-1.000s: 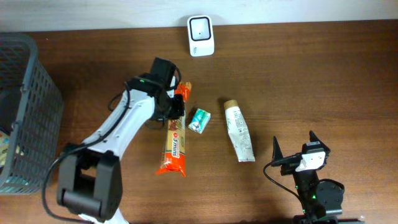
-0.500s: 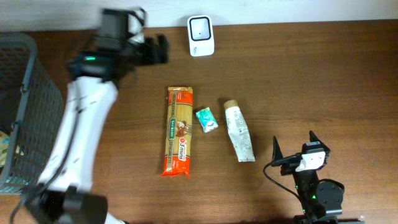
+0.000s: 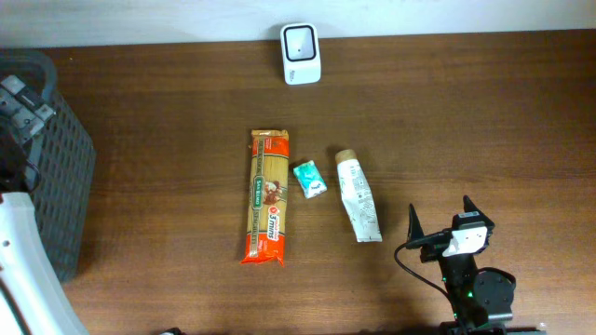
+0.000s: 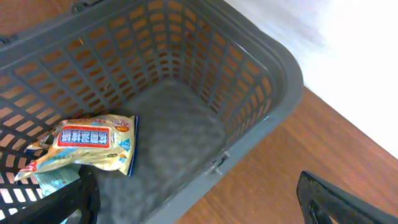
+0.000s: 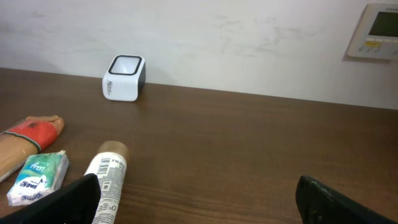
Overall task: Scan the item barcode
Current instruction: 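Grasp the white-and-red snack bag in the basket with the left gripper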
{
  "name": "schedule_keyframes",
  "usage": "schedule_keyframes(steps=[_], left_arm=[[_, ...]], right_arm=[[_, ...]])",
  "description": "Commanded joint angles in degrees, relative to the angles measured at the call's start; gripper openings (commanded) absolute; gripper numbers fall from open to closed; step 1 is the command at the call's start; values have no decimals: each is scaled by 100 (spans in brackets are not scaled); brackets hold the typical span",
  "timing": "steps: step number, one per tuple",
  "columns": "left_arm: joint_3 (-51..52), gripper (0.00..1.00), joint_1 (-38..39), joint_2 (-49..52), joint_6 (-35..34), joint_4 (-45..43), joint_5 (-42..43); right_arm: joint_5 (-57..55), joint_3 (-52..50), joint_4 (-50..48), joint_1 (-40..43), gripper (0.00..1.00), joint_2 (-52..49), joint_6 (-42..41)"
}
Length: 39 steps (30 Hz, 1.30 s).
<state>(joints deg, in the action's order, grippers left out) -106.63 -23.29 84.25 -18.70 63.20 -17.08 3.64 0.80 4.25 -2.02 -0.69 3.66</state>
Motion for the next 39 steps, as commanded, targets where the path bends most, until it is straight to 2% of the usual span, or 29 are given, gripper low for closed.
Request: schedule_keyframes(steps=[1,3,6,8,13,15,23,25,28,33,39], left_arm=[[13,84,-15,470,-120,37,-168],[83,74,-15,798,-125,66,-184],[85,73,-15,1285,-629,249,-723],[85,75,-15,1526,-754,247,-1117],[85,88,-621,1648,-761,114,-1019],[85,89,-966,1670,-758,118,-614],[85,92,-1591,2411,-581,155,-476],[85,99,-1672,2656,-457,153,-538],[85,99,-1829,2983,-562,203,-697],[144,99,-2020,3244,-1416,223,-813],[909,99,-2107,3281,-1517,-820,-846]], right_arm=[[-50,-48,2,11,99,33,13],[-50,-48,2,11,99,33,13],[-50,-48,2,13,99,33,13],[-50,-48,2,13,99,33,13],[-50,-48,2,13,99,33,13],[-50,-48,2,13,99,33,13],[-50,-48,2,13,99,33,13],[-50,-48,2,13,99,33,13],[-50,-48,2,13,99,33,13],[-50,-48,2,13,99,33,13],[-50,-48,2,13,99,33,13]])
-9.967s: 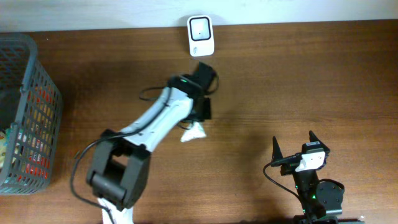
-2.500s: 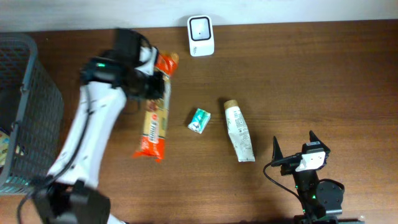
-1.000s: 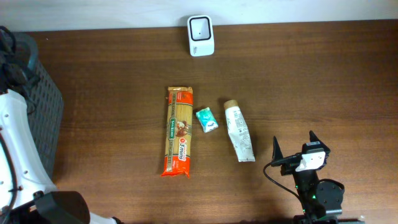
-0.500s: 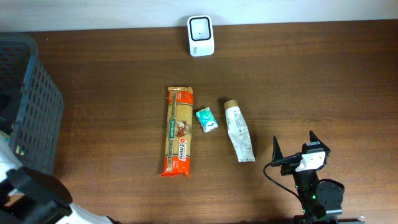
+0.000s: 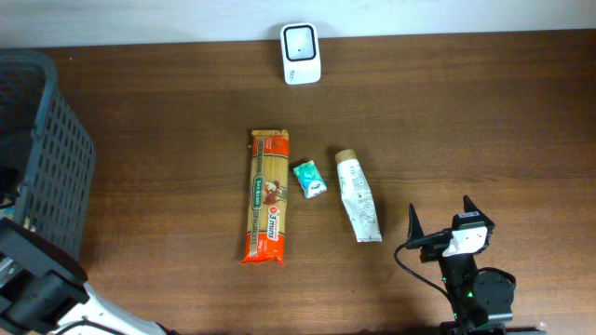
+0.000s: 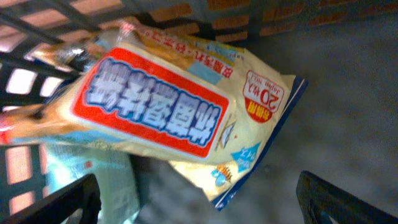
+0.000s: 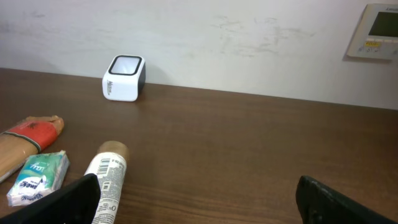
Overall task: Scan the item barcode
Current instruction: 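Grasp the white-and-red snack bag in the basket with the left gripper, then drop the snack bag on the table left of the spaghetti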
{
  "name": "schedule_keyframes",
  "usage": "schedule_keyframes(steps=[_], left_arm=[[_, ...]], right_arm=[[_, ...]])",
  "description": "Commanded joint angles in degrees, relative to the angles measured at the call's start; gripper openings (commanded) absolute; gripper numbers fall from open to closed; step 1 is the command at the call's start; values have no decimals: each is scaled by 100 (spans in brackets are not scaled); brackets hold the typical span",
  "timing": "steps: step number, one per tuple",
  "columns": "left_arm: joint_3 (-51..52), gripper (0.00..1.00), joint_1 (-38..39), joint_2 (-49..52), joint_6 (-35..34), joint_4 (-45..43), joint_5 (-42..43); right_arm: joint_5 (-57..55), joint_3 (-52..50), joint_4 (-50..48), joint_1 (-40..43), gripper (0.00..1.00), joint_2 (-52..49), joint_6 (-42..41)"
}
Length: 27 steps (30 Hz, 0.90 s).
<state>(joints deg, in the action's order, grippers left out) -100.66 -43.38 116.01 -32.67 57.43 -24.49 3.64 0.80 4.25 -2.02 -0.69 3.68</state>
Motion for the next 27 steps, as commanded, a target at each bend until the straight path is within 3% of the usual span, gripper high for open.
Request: schedule_keyframes(steps=[1,8,10,11,12,13,19,27], left_arm=[[459,99,-136,116,-120,-400,-105],[1517,100,-525,131,-101,-1641,-262],[1690,76,-544,131,173,-1952,-256],[1694,39,-544,131,238,-1974,-258],[1694,16,-544,131,260,-1971,-258],[1694,0,-544,131,278,-1965,-256],[1670,0,-205,-579,752,-1886,-74],[1263,0,1045,-3495,752,-2492,-28]], right_arm=[[-50,-48,2,13,99,33,11],[-50,-48,2,11,99,33,11],[-50,-48,2,13,99,33,11],[-50,-48,2,13,99,33,11],[-50,-48,2,13,99,33,11],[-50,-48,2,13,99,33,11],[-50,-48,2,13,99,33,11],[-50,-48,2,13,99,33,11]])
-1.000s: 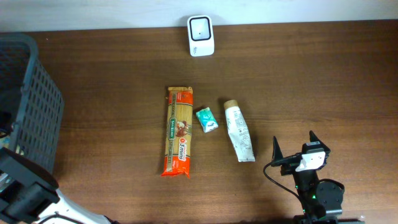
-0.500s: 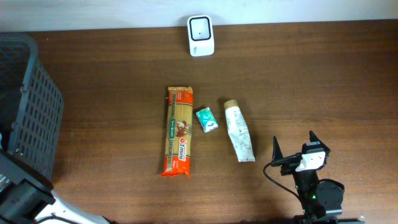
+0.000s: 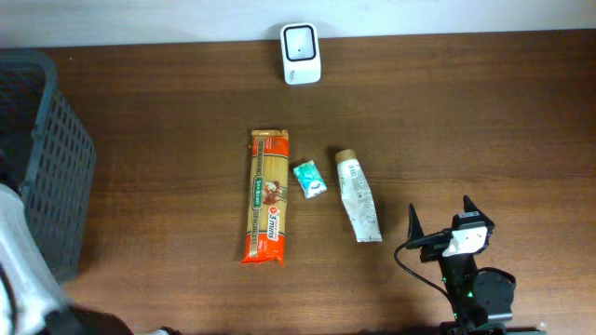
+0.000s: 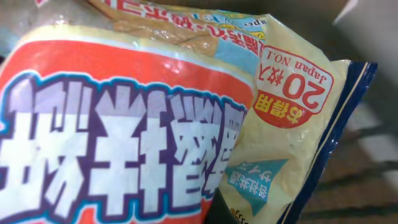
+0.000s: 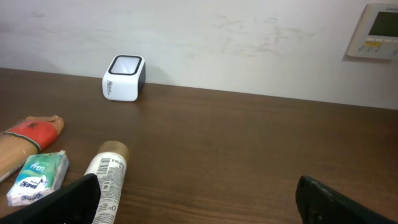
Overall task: Scan the item barcode
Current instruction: 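Drop the snack bag on the table left of the spaghetti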
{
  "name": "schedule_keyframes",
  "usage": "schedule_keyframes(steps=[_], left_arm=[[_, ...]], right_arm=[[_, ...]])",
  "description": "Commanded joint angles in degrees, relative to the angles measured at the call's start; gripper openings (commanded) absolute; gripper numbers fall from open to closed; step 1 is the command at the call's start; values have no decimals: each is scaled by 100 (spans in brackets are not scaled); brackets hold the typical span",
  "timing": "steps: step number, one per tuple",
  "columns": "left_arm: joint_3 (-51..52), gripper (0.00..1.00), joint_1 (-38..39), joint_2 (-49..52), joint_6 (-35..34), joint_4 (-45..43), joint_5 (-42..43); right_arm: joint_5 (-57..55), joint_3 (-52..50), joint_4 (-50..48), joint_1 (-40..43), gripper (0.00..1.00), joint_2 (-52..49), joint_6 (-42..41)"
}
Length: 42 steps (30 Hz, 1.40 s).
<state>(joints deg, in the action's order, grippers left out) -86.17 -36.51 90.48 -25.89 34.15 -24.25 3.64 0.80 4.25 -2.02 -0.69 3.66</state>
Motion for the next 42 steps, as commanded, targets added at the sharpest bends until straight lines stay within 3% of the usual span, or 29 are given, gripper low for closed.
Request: schedule_keyframes(steps=[1,5,6,11,15,17,20,21,22,23,25,28,34,39,42], left_arm=[[-186,0,741,-1493,83,-155,98],[-186,0,1961,-2302,227,424,1222],[-184,0,2732,-2236,229,1108,1840],[-184,0,4417,-723,555,2675,1893],[-184,0,4771,623,761,2990,1893],[-184,0,4776,1287,761,3053,1910],[-184,0,4776,1781,1005,3178,2695],[-184,10,4776,1849,1152,3193,3021],[-184,55,4776,1858,1169,3224,3095],[-186,79,4776,1858,1169,3287,3095],[-227,89,4769,1847,1169,3388,3097],[-1093,89,4747,1847,1281,3849,3241],[-4387,84,4439,1847,1375,4564,2715],[-6301,84,2896,1829,378,5711,1394],[-6347,86,1464,1768,-267,6210,1134]], right_arm=[[-50,-48,2,13,99,33,13],[-50,-48,2,13,99,33,13],[-50,-48,2,13,99,33,13],[-50,-48,2,13,99,33,13],[-50,-48,2,13,99,33,13],[-50,-48,2,13,99,33,13],[-50,-48,2,13,99,33,13],[-50,-48,2,13,99,33,13],[-50,-48,2,13,99,33,13],[-50,-48,2,13,98,33,13],[-50,-48,2,13,99,33,13],[-50,-48,2,13,99,33,13],[-50,-48,0,13,99,33,13],[-50,-48,2,13,99,33,13],[-50,-48,2,11,99,33,13]])
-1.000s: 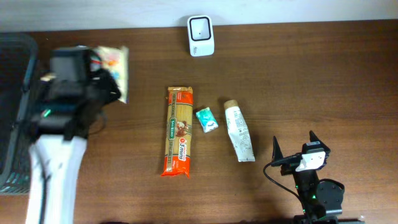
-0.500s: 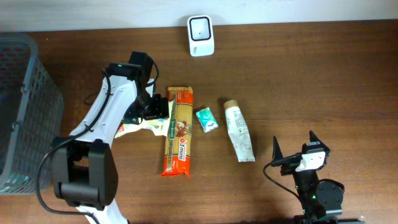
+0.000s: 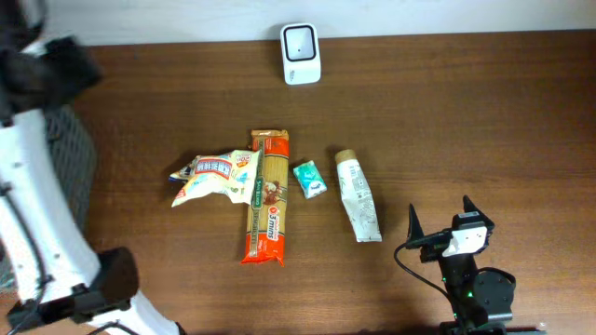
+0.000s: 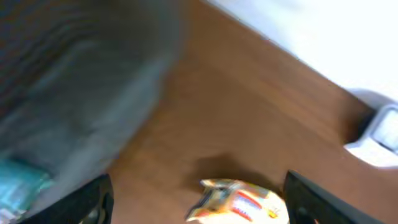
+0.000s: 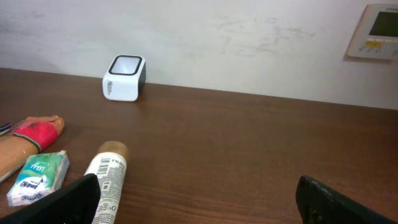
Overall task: Scan the item barcode
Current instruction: 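Drop the snack bag on the table left of the spaghetti, then grasp the light-blue pouch in the basket with the left gripper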
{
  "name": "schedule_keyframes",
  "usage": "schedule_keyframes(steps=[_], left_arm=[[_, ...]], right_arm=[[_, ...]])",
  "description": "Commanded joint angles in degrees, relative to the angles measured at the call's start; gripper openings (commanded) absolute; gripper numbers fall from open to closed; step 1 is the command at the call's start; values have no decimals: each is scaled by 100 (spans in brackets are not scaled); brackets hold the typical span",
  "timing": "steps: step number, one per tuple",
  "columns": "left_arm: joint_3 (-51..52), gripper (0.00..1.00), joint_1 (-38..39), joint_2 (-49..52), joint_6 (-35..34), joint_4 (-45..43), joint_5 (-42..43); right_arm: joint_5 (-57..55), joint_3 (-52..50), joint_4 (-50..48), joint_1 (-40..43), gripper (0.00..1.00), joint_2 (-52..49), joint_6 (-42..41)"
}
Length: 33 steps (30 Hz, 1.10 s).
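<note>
A yellow snack bag [image 3: 212,176] with red and blue print lies on the table, touching the left side of the pasta pack [image 3: 265,195]. The blurred left wrist view shows the snack bag [image 4: 239,200] far below my left gripper [image 4: 199,190], which is open and holds nothing. My left arm [image 3: 33,177] reaches up the table's left side by the basket. The white scanner [image 3: 301,53] stands at the back edge, with its face up. My right gripper [image 3: 440,225] rests open near the front right, empty in the right wrist view [image 5: 196,199].
A grey mesh basket [image 3: 70,154] stands at the left edge, with a teal pack [image 4: 22,180] inside it. A small teal tissue pack [image 3: 309,179] and a white tube [image 3: 358,197] lie right of the pasta. A wall runs behind the scanner [image 5: 124,78].
The left wrist camera was pressed close to the snack bag inside the basket. Now the bag lies on the table beside the pasta, and my left gripper is open, high up by the basket. The right arm is unmoved.
My left gripper first hung open over the basket with the snack bag at its bottom. Then it was down inside, near the bag, then right against it. Now the bag lies on the table left of the pasta pack. My right gripper stayed still and open throughout.
</note>
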<state>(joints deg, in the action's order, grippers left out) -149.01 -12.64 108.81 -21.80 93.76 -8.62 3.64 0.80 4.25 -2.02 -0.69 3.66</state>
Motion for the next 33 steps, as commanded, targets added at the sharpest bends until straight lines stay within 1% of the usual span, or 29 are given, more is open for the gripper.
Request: schedule_keyframes(steps=[1,3,4,6,7,10,13,15,16,17,18,19,22,24,27,32,33], left_arm=[[4,86,-1392,-61,-732,273,-417],[166,85,-2033,-50,-732,271,-422],[286,85,-2203,-48,-734,243,-422],[833,84,-2581,-46,-754,31,-420],[1596,85,-2911,-46,-752,-278,-409],[2835,85,-3198,-46,-702,-852,-433],[4203,85,-3499,-46,-669,-1676,-476],[4835,85,-3585,-46,-422,-2236,-474],[5042,85,-3609,-44,-420,-2413,-483],[5342,85,-3641,-44,-422,-2671,-612],[5602,85,-3646,-39,-424,-2863,-966],[5799,86,-3652,-35,-426,-2973,-1231],[6190,86,-3716,0,-426,-3191,-1394],[6306,86,-3748,11,-426,-3270,-1541],[6520,84,-3794,37,-426,-3407,-2039],[6557,84,-3945,490,-426,-3681,-2035],[6557,74,-3945,577,-426,-3731,-2037]], right_arm=[[-50,-48,2,13,99,33,13],[-50,-48,2,13,99,33,13],[-50,-48,2,13,99,33,13],[-50,-48,2,11,99,33,13],[-50,-48,2,11,99,33,13],[-50,-48,2,13,99,33,13],[-50,-48,2,13,99,33,13],[-50,-48,2,13,99,33,13],[-50,-48,2,13,99,33,13],[-50,-48,2,13,99,33,13],[-50,-48,2,13,98,33,13],[-50,-48,2,13,99,33,13],[-50,-48,2,13,99,33,13],[-50,-48,2,13,99,33,13],[-50,-48,2,13,99,33,13],[-50,-48,2,11,99,33,13],[-50,-48,2,13,99,33,13]])
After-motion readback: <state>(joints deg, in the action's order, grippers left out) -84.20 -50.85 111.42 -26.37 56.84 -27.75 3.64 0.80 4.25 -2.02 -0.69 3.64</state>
